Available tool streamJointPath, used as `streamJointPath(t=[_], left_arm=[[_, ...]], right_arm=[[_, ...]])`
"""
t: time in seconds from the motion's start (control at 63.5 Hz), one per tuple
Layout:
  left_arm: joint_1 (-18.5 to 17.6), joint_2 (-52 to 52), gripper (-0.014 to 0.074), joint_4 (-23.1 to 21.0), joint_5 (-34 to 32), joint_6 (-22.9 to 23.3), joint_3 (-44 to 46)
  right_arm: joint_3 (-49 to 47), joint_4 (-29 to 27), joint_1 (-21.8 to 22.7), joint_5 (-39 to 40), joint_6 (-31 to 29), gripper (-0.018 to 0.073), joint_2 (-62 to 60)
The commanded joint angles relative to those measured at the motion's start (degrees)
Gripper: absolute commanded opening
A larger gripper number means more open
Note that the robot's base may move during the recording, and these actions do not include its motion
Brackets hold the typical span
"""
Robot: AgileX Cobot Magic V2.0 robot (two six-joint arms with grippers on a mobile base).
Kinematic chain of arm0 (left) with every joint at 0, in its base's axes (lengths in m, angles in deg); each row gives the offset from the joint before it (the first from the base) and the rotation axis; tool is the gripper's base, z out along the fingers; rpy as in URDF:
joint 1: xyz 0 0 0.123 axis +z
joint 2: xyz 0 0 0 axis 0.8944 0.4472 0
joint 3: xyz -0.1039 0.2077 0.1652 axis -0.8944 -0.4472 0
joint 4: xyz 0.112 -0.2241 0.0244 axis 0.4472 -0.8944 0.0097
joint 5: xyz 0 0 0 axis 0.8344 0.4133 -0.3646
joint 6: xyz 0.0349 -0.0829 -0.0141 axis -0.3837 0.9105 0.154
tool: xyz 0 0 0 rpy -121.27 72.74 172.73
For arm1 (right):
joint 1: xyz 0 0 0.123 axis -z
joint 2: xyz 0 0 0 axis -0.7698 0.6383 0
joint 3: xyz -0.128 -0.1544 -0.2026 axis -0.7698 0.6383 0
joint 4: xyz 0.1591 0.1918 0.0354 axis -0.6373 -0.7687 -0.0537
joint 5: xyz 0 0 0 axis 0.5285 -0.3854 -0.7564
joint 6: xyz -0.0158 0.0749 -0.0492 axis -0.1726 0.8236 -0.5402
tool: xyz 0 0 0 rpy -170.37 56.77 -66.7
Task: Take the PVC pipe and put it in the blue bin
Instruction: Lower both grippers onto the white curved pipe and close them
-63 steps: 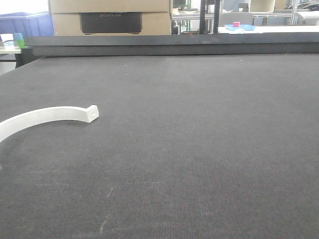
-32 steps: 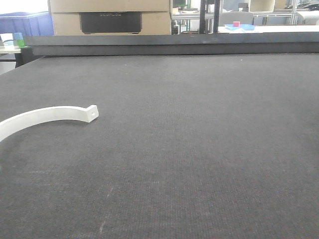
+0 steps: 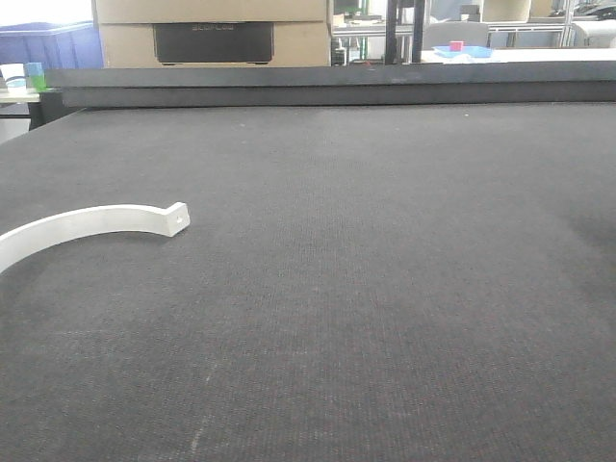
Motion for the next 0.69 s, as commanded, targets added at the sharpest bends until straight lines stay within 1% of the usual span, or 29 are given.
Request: streamJointPath(t=[0.0,0.11,0.299,0.347,0.394,0.441,0.583,0.63,0.678], left_arm=[[0.07,0.10,-0.0111,-1.72,-0.74,0.16,0.37],[0.07,0.10,-0.0111,-1.72,-0.58,0.16,0.37],[0.07,0.10,-0.0111,-1.72,-0.16,0.16,0.37],[0.07,0.10,-0.0111,-1.72,-0.16,0.16,0.37],[0.07,0.10,-0.0111,-1.72,-0.16,0.16,0.37],[0.07,0.10,-0.0111,-1.72,-0.16,0.16,0.37],[0.07,0.10,-0.0111,-1.72,-0.05,0.16,0.27],[0.07,0.10,-0.0111,-1.72,0.05,0.16,0.27],[0.07,0.10,-0.0111,-1.72,0.16,0.16,0.27]], right_arm=[[-0.91,0.02,-2.24,1.67,2.69,-0.0151,1.68],[-0.91,-0.62,-3.75,3.59,4.92,-0.0151,3.57],[-0.91,-1.38,-3.86,5.28,6.53,-0.0151,6.54],[-0.91,-1.38,-3.86,5.89,7.10,-0.0139,6.97],[-0.91,-1.38,-3.86,6.56,7.73,-0.0093,7.07],[-0.91,-1.38,-3.86,7.04,7.88,-0.0029,7.22],[-0.91,-1.38,-3.86,7.52,7.88,0.0234,7.45],[-0.91,-1.38,-3.86,7.52,7.88,0.0275,7.45],[-0.91,-1.38,-3.86,7.52,7.99,0.0281,7.45]])
